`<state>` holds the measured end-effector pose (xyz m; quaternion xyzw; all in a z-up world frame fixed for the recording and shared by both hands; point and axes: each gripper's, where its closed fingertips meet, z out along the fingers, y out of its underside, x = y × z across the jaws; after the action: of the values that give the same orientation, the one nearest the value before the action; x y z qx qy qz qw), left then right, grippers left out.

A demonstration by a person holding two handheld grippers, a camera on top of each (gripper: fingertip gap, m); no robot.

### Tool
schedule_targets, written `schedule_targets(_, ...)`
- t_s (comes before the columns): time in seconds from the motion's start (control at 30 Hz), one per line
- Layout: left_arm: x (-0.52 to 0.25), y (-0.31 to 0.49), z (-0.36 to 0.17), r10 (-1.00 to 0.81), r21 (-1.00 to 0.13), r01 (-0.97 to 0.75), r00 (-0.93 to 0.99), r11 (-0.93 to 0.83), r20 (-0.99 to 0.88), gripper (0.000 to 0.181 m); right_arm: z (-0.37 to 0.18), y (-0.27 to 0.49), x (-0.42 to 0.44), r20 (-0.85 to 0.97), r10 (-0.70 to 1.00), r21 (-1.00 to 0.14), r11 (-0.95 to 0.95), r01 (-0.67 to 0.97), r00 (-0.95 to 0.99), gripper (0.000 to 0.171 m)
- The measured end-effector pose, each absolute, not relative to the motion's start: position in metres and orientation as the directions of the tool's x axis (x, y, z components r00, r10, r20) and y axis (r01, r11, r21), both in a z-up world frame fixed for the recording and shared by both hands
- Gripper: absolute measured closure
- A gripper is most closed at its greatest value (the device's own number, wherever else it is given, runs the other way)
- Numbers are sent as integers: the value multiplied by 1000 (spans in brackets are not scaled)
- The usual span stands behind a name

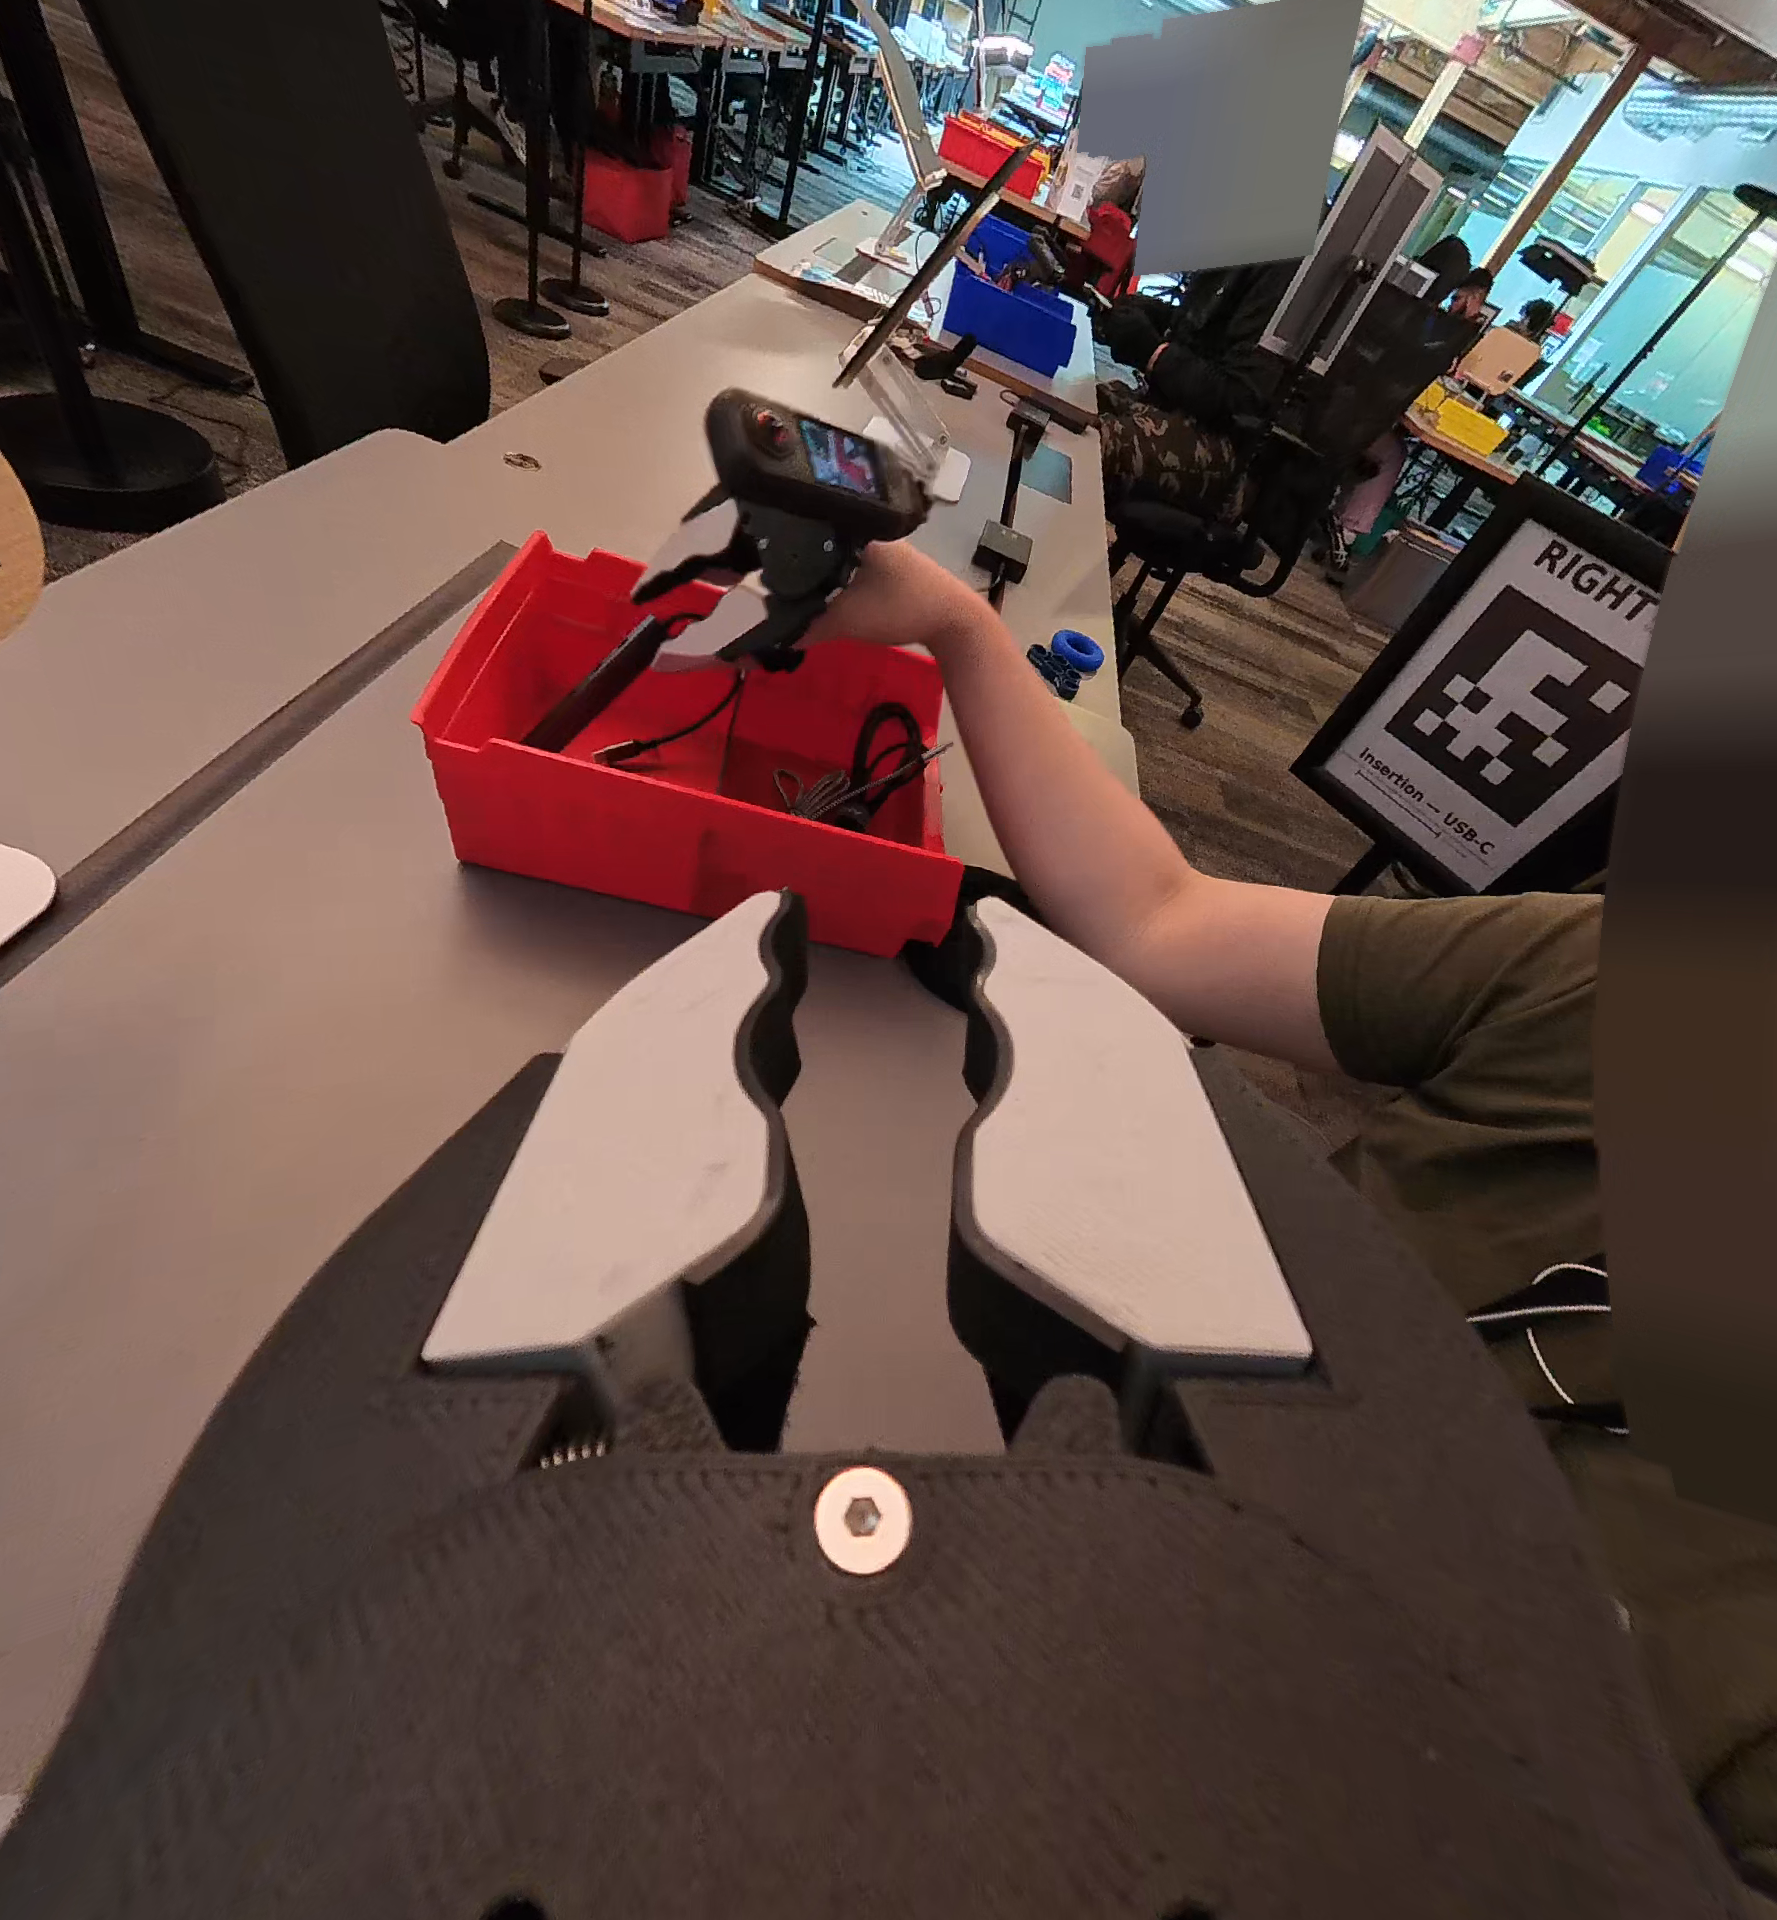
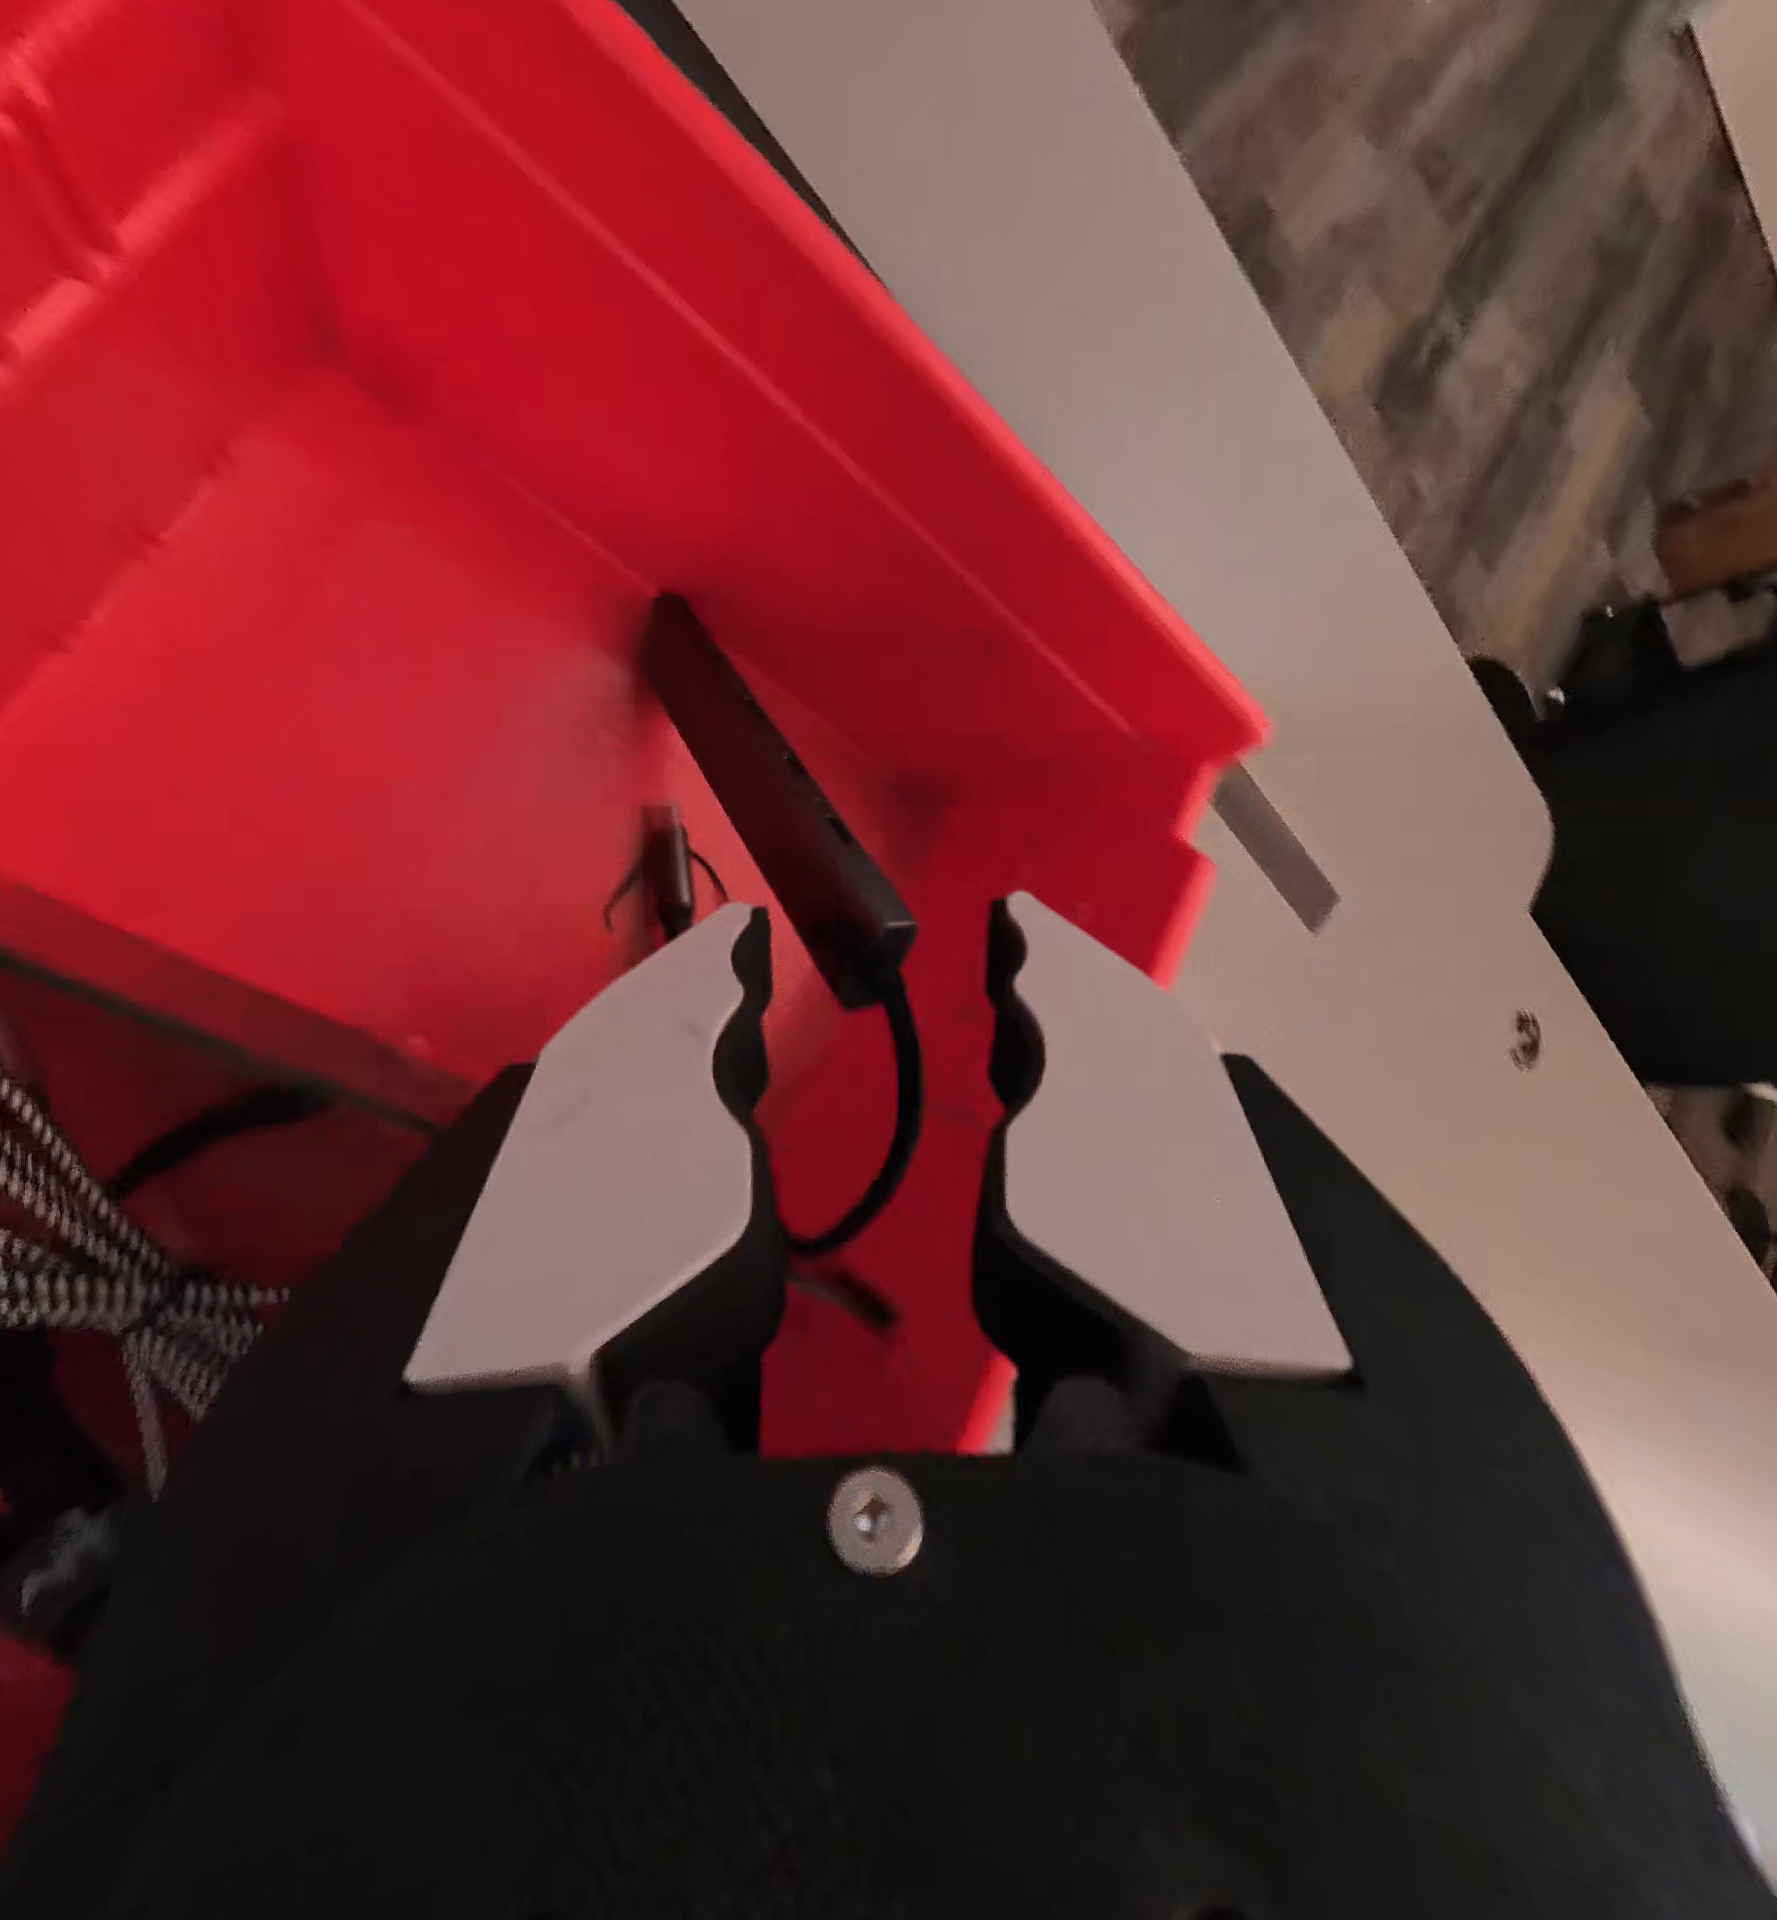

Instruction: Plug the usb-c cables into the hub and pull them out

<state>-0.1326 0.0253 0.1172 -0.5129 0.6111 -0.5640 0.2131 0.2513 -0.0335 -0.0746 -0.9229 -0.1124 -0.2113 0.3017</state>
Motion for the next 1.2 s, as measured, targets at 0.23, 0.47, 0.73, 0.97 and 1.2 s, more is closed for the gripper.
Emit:
schedule_targets(0.23, -144, 34, 128, -875, -921, -344, -369, -183, 312, 155, -57, -101, 286, 184, -268, -628, -772, -97, 946, 126)
schedule_targets(0.47, -156, 41, 137, -881, -930, -309, -361, -198, 307, 155, -89, -109, 273, -252, -374, -512, -731, -450, 893, 165)
schedule_targets(0.73, -179, 65, 143, -913, -937, -278, -288, -210, 290, 156, -89, -133, 295, -356, -546, -484, -586, -649, 758, 163)
schedule_targets(0.97, -233, 142, 112, -929, -875, -319, 61, -365, 365, 155, -88, -150, 306, -341, -588, -499, -548, -672, 733, 163)
schedule_targets(1.2, -270, 234, 59, -785, -770, -223, 356, -598, 507, 153, -88, -139, 312, -264, -571, -548, -574, -608, 777, 165)
